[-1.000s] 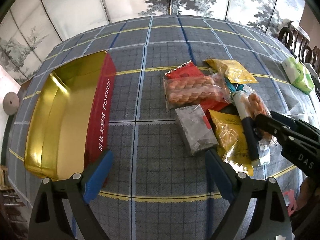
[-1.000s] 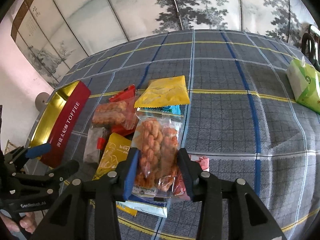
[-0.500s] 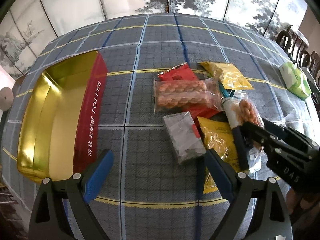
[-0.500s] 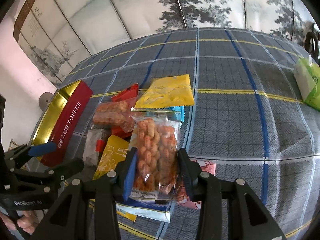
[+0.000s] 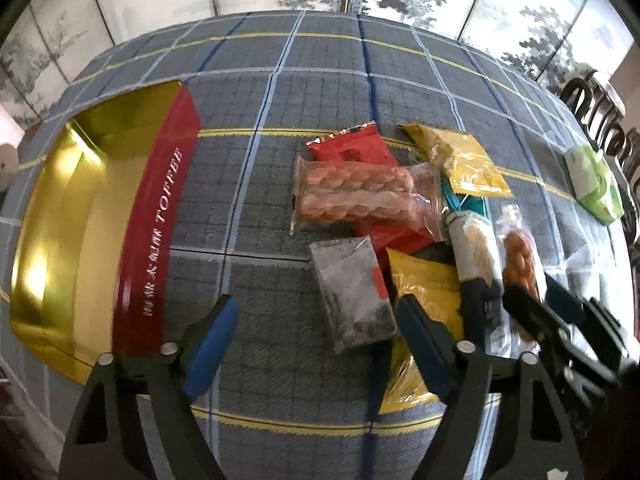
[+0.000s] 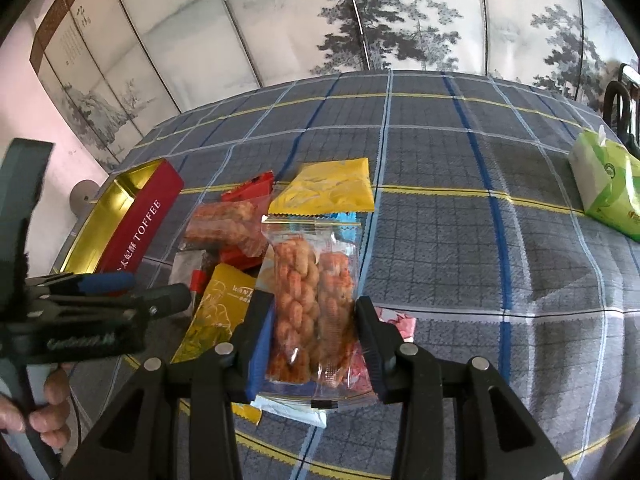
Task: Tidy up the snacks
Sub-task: 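Grasp the clear bag of orange twists with the right tool while the left tool grasps the grey foil packet, then carry the grey foil packet into the gold tin with the left tool and release it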
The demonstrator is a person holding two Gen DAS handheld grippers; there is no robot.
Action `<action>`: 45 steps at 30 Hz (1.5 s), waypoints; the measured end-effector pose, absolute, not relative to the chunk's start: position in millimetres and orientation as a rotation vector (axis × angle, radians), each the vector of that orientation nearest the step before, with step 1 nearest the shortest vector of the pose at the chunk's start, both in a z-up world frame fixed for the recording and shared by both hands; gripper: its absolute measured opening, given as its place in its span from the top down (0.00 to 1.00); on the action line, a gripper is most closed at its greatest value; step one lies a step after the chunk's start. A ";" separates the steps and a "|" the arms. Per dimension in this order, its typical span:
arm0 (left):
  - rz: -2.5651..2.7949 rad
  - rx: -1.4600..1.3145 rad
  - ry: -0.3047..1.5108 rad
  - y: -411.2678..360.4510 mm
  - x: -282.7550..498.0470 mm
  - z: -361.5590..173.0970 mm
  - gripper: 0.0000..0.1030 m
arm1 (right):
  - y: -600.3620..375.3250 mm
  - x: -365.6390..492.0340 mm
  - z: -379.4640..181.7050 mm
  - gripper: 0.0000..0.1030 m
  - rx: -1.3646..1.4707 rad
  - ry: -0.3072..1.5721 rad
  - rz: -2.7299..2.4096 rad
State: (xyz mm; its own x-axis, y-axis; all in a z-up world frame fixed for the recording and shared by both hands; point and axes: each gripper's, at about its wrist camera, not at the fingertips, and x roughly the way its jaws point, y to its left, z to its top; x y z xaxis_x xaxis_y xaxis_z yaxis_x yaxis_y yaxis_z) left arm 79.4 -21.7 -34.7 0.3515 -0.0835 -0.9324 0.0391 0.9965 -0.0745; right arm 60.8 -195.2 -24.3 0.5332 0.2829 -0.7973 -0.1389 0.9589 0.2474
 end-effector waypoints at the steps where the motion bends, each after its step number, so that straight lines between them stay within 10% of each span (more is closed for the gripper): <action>1: -0.077 -0.047 1.215 -21.9 81.4 -36.4 0.33 | -195.7 60.5 -23.7 0.61 0.161 0.976 0.253; 8: -0.092 -0.089 1.237 -22.4 90.5 -45.6 0.42 | -197.9 58.4 -23.5 0.61 0.182 0.973 0.253; 13: -0.120 -0.120 1.268 -17.6 88.5 -53.4 0.68 | -195.7 57.8 -25.4 0.61 0.185 0.980 0.256; 45: -0.155 0.112 1.041 10.5 44.0 16.8 0.70 | -172.5 51.0 -27.5 0.61 0.105 0.976 0.172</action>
State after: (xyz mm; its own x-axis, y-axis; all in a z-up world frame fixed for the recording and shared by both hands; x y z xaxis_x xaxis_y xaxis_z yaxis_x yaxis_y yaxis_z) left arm 44.0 10.5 16.8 0.4958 -0.0743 -0.8652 0.1805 0.9834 0.0190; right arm 51.0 -172.5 -27.5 0.5486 0.1923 -0.8137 -0.0981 0.9813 0.1658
